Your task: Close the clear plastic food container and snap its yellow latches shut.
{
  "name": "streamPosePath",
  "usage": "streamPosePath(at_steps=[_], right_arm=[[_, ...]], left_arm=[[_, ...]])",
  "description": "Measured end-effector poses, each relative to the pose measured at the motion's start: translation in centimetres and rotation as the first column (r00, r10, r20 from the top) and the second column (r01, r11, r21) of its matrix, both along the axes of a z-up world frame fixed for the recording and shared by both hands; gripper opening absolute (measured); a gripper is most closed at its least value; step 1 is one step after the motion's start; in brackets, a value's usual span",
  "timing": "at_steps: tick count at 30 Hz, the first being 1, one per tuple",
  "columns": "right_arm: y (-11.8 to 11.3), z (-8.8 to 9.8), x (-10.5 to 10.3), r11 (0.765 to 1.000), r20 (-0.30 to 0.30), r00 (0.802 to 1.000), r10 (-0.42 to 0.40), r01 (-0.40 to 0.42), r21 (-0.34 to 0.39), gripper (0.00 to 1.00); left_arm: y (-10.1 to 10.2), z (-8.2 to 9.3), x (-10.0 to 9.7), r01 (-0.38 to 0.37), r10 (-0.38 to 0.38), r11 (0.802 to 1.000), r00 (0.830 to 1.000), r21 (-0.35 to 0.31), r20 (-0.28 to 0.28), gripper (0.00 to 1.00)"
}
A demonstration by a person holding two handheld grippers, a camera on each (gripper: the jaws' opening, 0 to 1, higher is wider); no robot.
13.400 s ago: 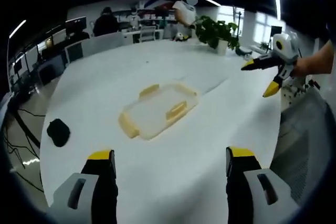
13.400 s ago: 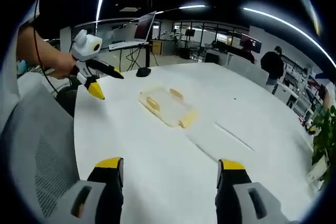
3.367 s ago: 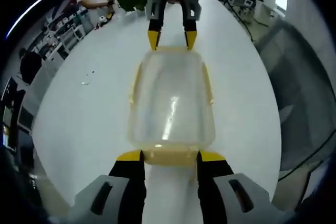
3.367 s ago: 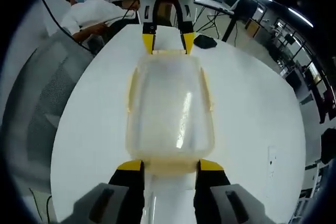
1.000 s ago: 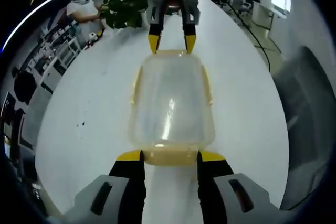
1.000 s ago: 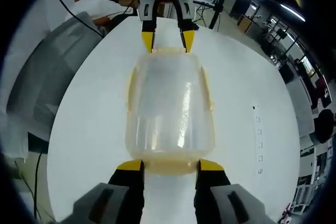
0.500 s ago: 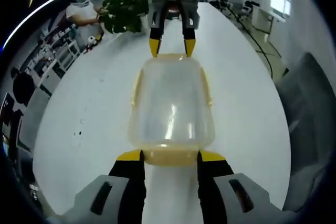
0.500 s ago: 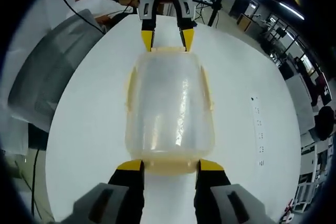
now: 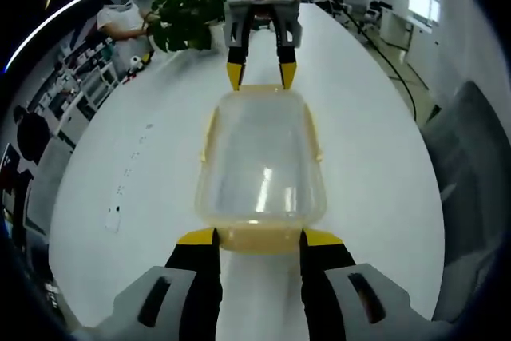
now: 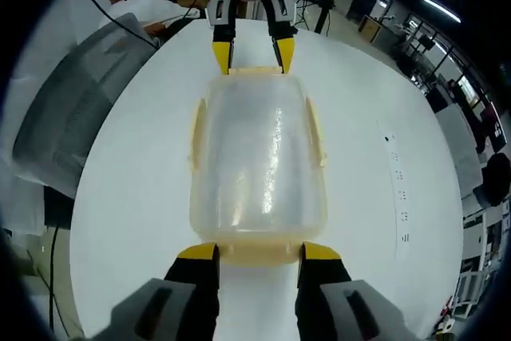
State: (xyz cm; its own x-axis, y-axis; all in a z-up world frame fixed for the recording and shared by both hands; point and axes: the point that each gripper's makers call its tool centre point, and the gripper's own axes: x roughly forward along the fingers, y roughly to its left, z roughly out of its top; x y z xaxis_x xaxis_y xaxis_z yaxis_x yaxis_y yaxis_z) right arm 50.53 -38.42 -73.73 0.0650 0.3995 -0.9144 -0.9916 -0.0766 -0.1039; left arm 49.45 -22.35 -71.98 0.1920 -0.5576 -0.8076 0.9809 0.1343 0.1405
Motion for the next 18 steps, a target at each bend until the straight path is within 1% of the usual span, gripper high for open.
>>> streamPosePath(at_steps=[10, 13, 18], right_arm=[[0.03, -0.07, 0.10, 1.000, -0.017, 1.000, -0.022, 0.022, 0.010, 0.35], [-0.04, -0.40, 0.03, 1.000, -0.028, 0.999, -0.029, 0.029, 0.009, 0.35], [-0.02, -0.38, -0.07, 0.999, -0.033, 0.999, -0.032, 0.032, 0.013, 0.35]], left_arm=[[0.08, -0.04, 0.60, 0.013, -0.013, 1.000, 1.000, -0.002, 0.004, 0.36], [0.02, -0.43, 0.58, 0.018, -0.018, 1.000, 1.000, 0.008, -0.001, 0.36], [0.08, -0.77, 0.73, 0.017, -0.017, 1.000, 1.000, 0.011, -0.006, 0.36]])
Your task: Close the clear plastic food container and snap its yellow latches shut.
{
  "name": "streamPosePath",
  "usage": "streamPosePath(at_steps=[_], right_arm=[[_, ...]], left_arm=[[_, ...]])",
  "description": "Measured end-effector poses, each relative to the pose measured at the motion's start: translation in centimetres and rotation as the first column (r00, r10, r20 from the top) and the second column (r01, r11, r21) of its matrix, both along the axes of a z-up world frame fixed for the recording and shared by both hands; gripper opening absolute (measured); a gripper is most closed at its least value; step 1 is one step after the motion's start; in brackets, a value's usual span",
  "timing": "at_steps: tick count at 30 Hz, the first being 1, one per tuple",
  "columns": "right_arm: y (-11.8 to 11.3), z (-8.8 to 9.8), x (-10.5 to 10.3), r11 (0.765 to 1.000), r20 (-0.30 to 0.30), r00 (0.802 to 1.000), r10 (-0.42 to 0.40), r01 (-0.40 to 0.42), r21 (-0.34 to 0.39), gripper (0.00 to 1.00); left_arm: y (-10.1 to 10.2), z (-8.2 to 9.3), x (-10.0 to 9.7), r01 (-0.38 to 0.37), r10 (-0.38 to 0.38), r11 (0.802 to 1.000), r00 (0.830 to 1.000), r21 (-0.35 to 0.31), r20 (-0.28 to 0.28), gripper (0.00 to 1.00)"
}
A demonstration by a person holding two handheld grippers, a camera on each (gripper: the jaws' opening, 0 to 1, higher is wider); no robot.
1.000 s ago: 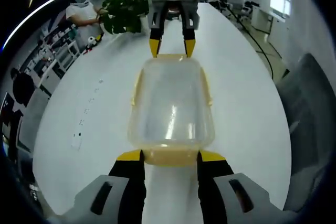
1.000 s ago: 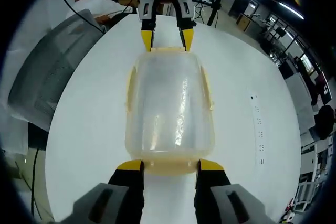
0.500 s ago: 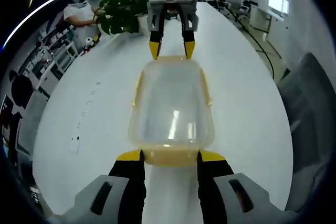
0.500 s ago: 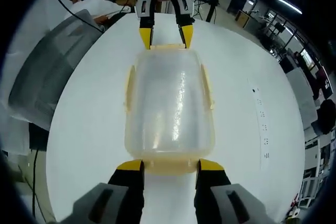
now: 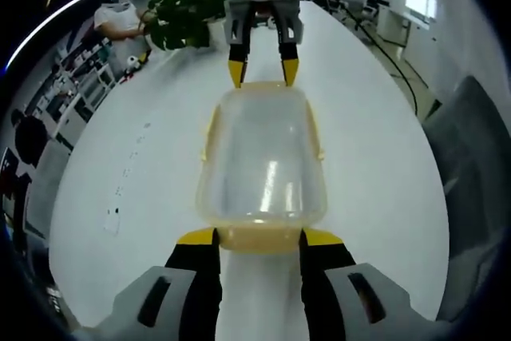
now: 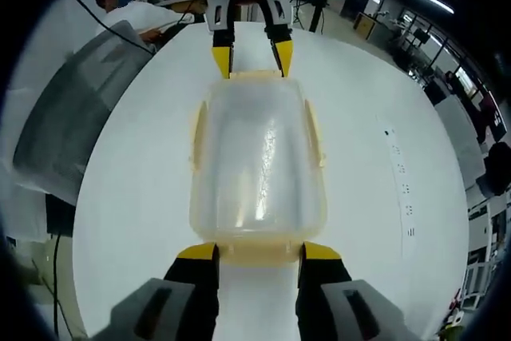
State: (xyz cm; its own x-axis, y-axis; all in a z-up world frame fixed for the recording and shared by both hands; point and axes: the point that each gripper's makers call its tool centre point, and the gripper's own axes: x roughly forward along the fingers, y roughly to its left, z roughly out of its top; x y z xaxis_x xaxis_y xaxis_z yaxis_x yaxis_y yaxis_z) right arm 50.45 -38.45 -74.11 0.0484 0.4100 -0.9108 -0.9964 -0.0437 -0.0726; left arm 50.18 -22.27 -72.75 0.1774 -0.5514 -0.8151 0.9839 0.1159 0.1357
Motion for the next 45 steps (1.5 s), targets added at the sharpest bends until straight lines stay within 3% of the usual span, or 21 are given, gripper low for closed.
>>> streamPosePath(at_steps=[33, 35, 36, 38, 40, 42, 45], right_arm=[[-0.2, -0.1, -0.5, 1.000, -0.020, 1.000, -0.016, 0.016, 0.024, 0.36], [-0.2, -0.1, -0.6, 0.999, -0.026, 1.000, -0.014, 0.015, 0.035, 0.37], [-0.2, -0.3, -1.1, 0.998, -0.070, 0.996, -0.047, 0.050, 0.045, 0.37], [-0.4, -0.4, -1.2, 0.994, -0.100, 0.991, -0.092, 0.097, 0.050, 0.38], [-1.3, -0.8, -1.0, 0.995, -0.083, 0.992, -0.096, 0.098, 0.024, 0.45], [-1.4, -0.6, -1.7, 0.994, -0.116, 0.988, -0.101, 0.106, 0.038, 0.49], [-1.7, -0.5, -1.8, 0.994, -0.108, 0.989, -0.099, 0.103, 0.033, 0.50]], left_arm=[[0.0, -1.2, 0.1, -0.005, 0.005, 1.000, 1.000, 0.000, -0.031, 0.36], [0.0, -1.3, 0.1, -0.013, 0.013, 1.000, 0.999, -0.003, -0.051, 0.36], [0.4, -1.7, -0.3, -0.062, 0.062, 0.998, 0.991, 0.003, -0.117, 0.32], [0.9, -2.3, -0.3, -0.076, 0.079, 0.997, 0.990, 0.029, -0.121, 0.40], [1.0, -2.6, -0.7, -0.060, 0.063, 0.998, 0.994, 0.033, -0.092, 0.49], [0.9, -2.5, -0.9, -0.064, 0.066, 0.998, 0.993, 0.022, -0.100, 0.48], [0.8, -2.4, -1.2, -0.071, 0.073, 0.997, 0.991, 0.020, -0.116, 0.45]])
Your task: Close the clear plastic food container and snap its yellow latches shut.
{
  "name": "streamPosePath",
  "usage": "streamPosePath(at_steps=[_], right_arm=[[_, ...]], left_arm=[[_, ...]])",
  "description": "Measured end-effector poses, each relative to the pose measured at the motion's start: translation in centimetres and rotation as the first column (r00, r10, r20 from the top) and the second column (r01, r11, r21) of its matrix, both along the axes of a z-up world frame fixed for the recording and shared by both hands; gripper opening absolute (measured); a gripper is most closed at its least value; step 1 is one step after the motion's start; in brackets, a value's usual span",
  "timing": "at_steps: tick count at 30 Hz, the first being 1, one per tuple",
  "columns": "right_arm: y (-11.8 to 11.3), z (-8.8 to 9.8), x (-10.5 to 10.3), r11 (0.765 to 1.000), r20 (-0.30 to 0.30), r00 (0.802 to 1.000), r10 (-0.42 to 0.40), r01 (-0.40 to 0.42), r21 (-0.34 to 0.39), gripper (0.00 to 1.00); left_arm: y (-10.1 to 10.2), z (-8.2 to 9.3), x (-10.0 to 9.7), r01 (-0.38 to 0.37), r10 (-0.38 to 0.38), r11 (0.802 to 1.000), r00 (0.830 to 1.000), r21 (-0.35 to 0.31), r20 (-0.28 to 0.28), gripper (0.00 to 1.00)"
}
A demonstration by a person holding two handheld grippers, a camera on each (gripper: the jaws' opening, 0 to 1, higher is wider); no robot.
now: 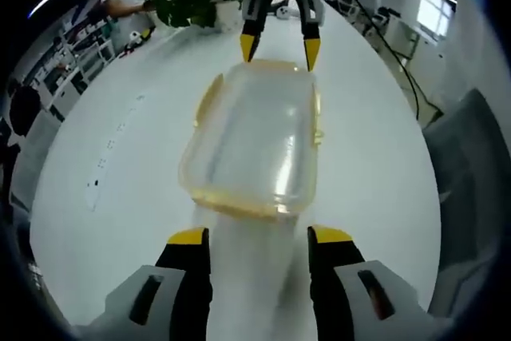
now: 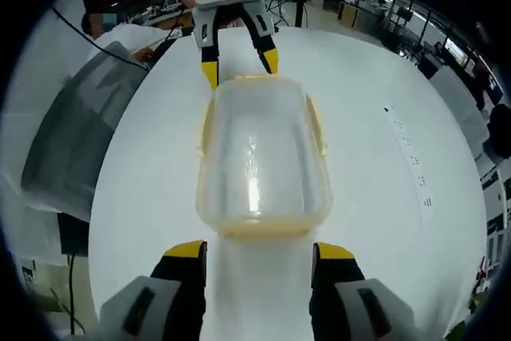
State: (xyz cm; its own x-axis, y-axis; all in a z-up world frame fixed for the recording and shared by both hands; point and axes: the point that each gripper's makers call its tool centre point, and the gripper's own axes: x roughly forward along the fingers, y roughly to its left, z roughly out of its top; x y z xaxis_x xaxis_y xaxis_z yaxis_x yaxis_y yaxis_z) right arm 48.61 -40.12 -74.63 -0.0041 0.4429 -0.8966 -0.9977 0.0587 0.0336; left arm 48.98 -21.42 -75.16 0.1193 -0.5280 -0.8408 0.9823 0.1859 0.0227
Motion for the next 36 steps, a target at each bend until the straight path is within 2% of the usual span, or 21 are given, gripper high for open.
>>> streamPosePath(at_steps=[3, 8, 10, 12, 14, 16, 20, 23, 25, 28, 31, 36], right_arm=[[0.0, 0.4, 0.0, 1.000, 0.005, 1.000, -0.013, 0.013, 0.012, 0.51], [0.4, 0.9, -0.1, 0.999, 0.010, 0.999, -0.041, 0.041, 0.035, 0.54], [0.9, 1.4, 0.0, 0.994, 0.001, 0.996, -0.092, 0.092, 0.067, 0.54], [1.1, 1.6, -0.1, 0.989, -0.013, 0.992, -0.129, 0.129, 0.072, 0.54], [1.3, 1.7, -0.2, 0.990, -0.001, 0.993, -0.122, 0.122, 0.075, 0.54], [1.3, 1.7, 0.0, 0.992, 0.027, 0.993, -0.112, 0.110, 0.056, 0.53], [1.8, 2.3, 0.1, 0.986, 0.018, 0.989, -0.149, 0.147, 0.084, 0.53], [2.1, 2.7, -0.1, 0.979, 0.001, 0.984, -0.179, 0.178, 0.096, 0.52], [2.5, 2.8, -0.4, 0.977, -0.006, 0.983, -0.184, 0.184, 0.104, 0.52], [2.7, 2.9, -0.6, 0.975, -0.008, 0.981, -0.193, 0.193, 0.110, 0.53], [2.9, 3.0, -0.7, 0.970, -0.013, 0.977, -0.213, 0.213, 0.113, 0.53], [3.4, 3.1, -0.4, 0.956, -0.022, 0.965, -0.261, 0.261, 0.132, 0.52]], left_arm=[[-0.1, 0.4, 0.1, -0.004, 0.004, 1.000, 1.000, -0.005, 0.003, 0.45], [-0.6, 1.6, 0.7, -0.073, 0.073, 0.995, 0.997, -0.063, -0.006, 0.46], [-0.7, 2.0, 0.9, -0.113, 0.111, 0.990, 0.994, -0.083, -0.019, 0.47], [-0.6, 2.1, 0.9, -0.132, 0.132, 0.988, 0.991, -0.077, -0.016, 0.49], [0.0, 2.2, 1.4, -0.181, 0.182, 0.982, 0.983, -0.049, 0.008, 0.49], [-0.1, 2.2, 1.2, -0.205, 0.204, 0.977, 0.979, -0.064, -0.016, 0.47], [0.0, 2.5, 1.2, -0.235, 0.235, 0.970, 0.972, -0.060, -0.011, 0.46], [-0.5, 3.4, 1.3, -0.295, 0.289, 0.949, 0.955, -0.114, -0.065, 0.43], [0.1, 3.9, 2.0, -0.305, 0.303, 0.945, 0.952, -0.114, -0.032, 0.41], [-0.2, 4.3, 2.0, -0.348, 0.342, 0.926, 0.937, -0.144, -0.068, 0.42], [-0.2, 4.4, 2.1, -0.353, 0.348, 0.925, 0.936, -0.145, -0.057, 0.42], [-0.9, 4.2, 2.0, -0.400, 0.389, 0.904, 0.916, -0.150, -0.099, 0.44]])
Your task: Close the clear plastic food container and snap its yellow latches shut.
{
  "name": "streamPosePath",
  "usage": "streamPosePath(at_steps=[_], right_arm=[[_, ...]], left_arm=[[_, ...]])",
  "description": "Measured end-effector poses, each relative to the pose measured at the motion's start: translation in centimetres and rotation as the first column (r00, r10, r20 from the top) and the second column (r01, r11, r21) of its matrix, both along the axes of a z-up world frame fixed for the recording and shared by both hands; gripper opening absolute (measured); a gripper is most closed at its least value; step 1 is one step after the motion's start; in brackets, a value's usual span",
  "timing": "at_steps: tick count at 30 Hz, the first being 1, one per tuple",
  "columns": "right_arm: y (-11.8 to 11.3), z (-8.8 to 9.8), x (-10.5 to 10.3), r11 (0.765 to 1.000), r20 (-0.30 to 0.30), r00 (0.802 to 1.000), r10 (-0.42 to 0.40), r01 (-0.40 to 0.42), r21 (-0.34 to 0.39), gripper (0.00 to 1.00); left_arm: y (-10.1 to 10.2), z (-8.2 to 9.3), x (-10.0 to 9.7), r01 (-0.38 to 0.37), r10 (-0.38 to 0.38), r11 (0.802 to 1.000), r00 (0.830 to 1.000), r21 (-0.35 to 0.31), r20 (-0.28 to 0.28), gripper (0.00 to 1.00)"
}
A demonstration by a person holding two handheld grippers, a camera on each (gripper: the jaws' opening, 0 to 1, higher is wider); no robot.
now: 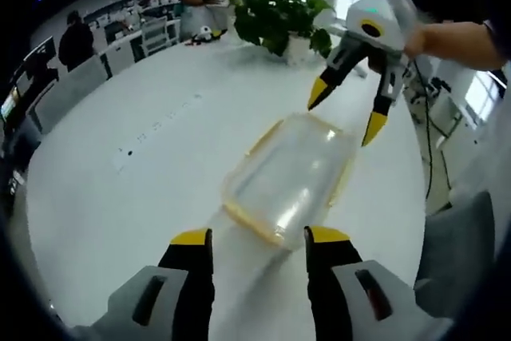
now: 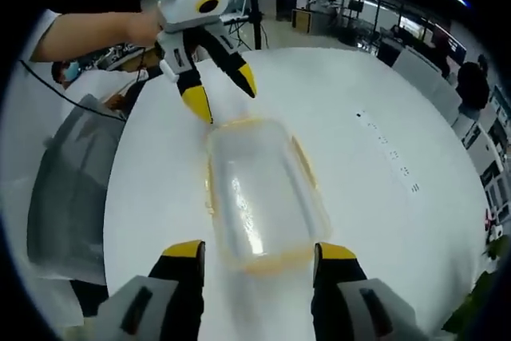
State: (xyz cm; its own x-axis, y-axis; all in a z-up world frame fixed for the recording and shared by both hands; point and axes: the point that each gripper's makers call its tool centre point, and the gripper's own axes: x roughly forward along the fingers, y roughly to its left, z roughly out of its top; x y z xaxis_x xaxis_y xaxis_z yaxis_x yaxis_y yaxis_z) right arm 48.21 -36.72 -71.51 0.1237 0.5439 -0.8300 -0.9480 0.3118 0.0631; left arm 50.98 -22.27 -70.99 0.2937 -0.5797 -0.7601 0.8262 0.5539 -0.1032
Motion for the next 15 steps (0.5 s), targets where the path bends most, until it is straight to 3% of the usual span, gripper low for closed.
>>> streamPosePath(at_steps=[3, 7, 10, 13, 15], right_arm=[[0.4, 0.1, 0.5, 0.999, 0.024, 0.999, -0.032, 0.032, 0.010, 0.54], [0.8, 0.3, 0.9, 0.994, 0.014, 0.994, -0.106, 0.106, 0.042, 0.53], [0.5, 0.1, 1.5, 0.987, 0.017, 0.987, -0.160, 0.159, 0.037, 0.52], [0.1, 0.0, 2.0, 0.973, 0.009, 0.973, -0.229, 0.228, 0.043, 0.50], [-0.4, -0.1, 2.5, 0.958, 0.016, 0.958, -0.287, 0.286, 0.037, 0.49]], left_arm=[[-0.1, -0.2, 0.0, -0.027, 0.027, 1.000, 1.000, 0.001, -0.014, 0.46], [-0.4, -0.5, 0.1, -0.081, 0.080, 0.997, 0.996, -0.008, -0.048, 0.45], [-0.2, -0.7, 0.4, -0.094, 0.094, 0.996, 0.995, 0.011, -0.022, 0.42], [-0.6, -0.7, 0.2, -0.137, 0.136, 0.991, 0.989, -0.015, -0.061, 0.44], [-0.9, -0.8, 0.1, -0.135, 0.135, 0.991, 0.989, -0.011, -0.053, 0.42]])
